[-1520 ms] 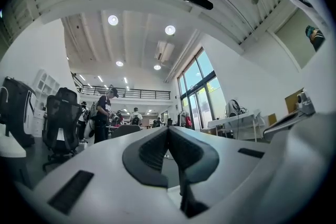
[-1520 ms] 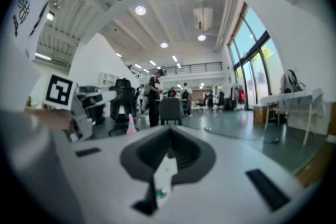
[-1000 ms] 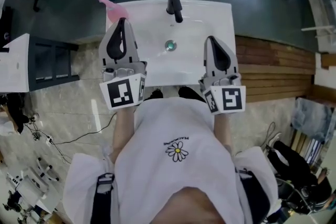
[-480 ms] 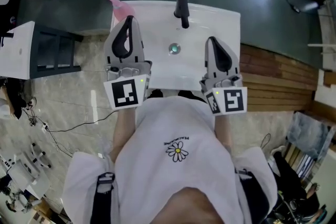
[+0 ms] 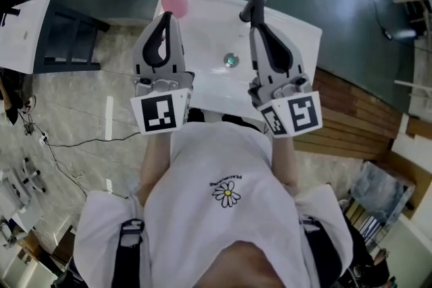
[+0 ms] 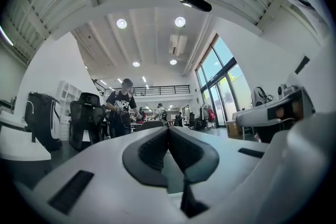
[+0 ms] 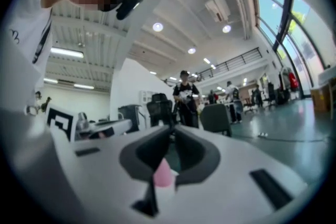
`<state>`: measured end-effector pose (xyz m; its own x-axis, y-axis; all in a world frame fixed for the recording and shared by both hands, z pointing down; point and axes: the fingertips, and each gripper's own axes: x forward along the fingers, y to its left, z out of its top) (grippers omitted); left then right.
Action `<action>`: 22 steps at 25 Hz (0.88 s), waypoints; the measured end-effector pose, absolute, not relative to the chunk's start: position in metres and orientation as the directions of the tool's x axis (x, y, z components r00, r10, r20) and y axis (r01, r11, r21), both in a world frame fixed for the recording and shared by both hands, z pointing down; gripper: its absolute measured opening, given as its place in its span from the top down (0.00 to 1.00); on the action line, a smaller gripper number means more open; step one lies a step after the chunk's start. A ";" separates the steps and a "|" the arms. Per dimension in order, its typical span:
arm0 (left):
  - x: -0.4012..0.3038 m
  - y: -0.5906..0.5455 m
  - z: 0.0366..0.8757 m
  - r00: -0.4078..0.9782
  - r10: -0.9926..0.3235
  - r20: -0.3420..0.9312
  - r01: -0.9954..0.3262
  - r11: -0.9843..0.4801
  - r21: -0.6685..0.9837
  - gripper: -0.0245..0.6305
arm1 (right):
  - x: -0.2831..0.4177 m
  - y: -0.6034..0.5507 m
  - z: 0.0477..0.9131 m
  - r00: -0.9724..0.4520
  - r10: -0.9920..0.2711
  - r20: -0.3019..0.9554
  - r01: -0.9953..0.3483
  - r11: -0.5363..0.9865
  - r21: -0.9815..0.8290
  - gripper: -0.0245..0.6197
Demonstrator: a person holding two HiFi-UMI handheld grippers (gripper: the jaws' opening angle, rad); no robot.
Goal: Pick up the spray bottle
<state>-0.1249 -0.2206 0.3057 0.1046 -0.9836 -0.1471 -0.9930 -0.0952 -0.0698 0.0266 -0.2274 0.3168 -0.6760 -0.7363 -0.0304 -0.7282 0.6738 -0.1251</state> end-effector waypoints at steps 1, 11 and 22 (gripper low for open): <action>-0.128 -0.221 0.307 0.097 -0.985 -0.145 -0.994 -0.088 -0.068 0.93 | 0.018 -0.232 0.313 -0.689 -0.724 -0.033 -0.717 0.688 -0.114 0.91; -0.162 -0.234 0.319 0.027 -0.993 -0.111 -0.992 -0.013 -0.126 0.93 | -0.062 -0.266 0.313 -0.795 -0.606 0.009 -0.605 0.793 -0.065 0.70; -0.201 -0.223 0.343 -0.066 -0.996 -0.061 -0.993 0.071 -0.095 0.93 | -0.144 -0.307 0.359 -0.840 -0.528 0.123 -0.538 0.839 -0.075 0.60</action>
<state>-0.2014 -0.2227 0.3429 -0.0655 -0.9960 -0.0609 -0.9930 0.0711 -0.0945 -0.1443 -0.3065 0.3587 -0.8404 -0.5278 0.1229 -0.5382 0.8395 -0.0753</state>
